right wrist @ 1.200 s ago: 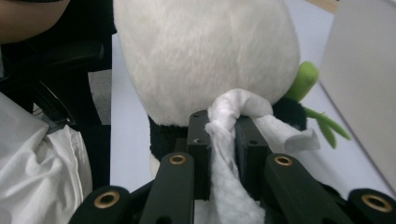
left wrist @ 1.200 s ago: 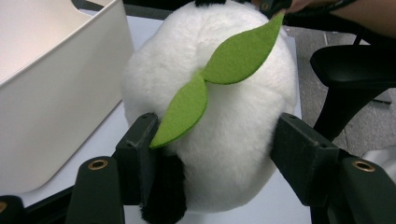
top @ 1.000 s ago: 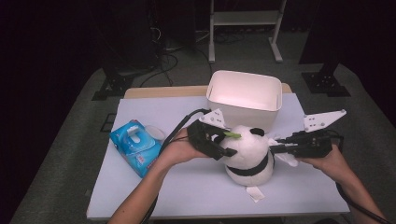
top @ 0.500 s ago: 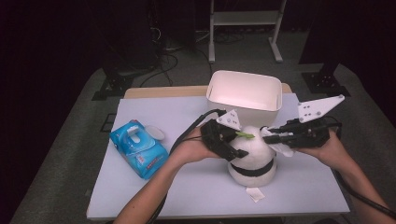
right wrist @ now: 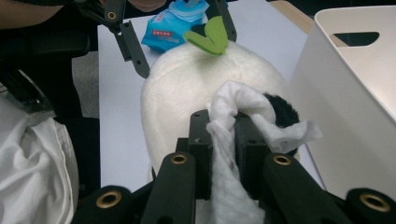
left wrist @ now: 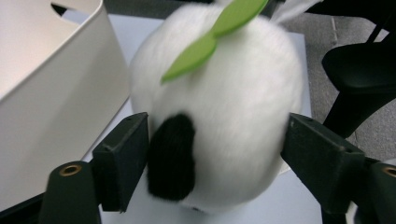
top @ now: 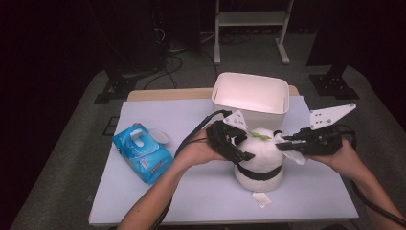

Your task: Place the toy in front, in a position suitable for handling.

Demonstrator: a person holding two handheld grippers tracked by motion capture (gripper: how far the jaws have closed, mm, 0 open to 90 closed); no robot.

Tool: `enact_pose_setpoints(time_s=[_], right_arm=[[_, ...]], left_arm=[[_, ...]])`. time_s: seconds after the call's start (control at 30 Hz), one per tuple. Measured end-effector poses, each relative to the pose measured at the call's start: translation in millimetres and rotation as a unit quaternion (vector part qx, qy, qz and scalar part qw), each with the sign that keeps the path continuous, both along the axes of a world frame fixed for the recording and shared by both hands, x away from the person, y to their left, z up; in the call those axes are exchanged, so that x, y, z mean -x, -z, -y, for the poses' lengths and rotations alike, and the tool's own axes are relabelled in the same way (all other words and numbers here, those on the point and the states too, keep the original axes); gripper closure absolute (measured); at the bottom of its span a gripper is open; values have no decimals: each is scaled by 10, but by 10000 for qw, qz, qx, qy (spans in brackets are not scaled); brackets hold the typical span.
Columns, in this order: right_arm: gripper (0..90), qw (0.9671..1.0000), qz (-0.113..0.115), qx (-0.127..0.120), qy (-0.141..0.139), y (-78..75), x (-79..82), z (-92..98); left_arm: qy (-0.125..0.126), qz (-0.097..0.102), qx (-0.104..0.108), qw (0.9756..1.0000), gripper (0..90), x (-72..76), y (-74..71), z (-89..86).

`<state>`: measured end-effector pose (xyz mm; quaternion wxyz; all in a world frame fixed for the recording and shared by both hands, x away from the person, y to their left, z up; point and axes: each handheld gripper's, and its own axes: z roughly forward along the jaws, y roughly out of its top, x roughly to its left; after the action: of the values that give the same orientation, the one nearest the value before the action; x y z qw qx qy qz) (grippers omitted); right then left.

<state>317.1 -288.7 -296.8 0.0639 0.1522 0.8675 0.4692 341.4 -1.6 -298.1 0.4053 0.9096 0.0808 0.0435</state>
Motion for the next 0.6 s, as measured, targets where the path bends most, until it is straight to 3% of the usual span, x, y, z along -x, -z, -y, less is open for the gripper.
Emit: enact_pose_setpoints(time_s=[0.13, 0.2, 0.33, 0.5, 0.6], right_arm=[[793, 10000, -56, -78, 14, 44, 6, 43], [792, 10000, -60, -16, 34, 43, 18, 57], [791, 9993, 148, 350, -8, -75, 83, 27], [790, 9985, 272, 446, -132, -194, 79, -79], [790, 9986, 285, 375, -231, -230, 42, -151]], left_arm=[[44, -248, 92, 9996, 201, -46, 86, 10], [145, -275, 133, 9994, 248, -32, 121, 40], [268, -164, 29, 9995, 341, 21, 102, 93], [294, -106, -88, 9995, 351, 42, 100, 84], [353, -93, -85, 9993, 354, 56, 106, 83]])
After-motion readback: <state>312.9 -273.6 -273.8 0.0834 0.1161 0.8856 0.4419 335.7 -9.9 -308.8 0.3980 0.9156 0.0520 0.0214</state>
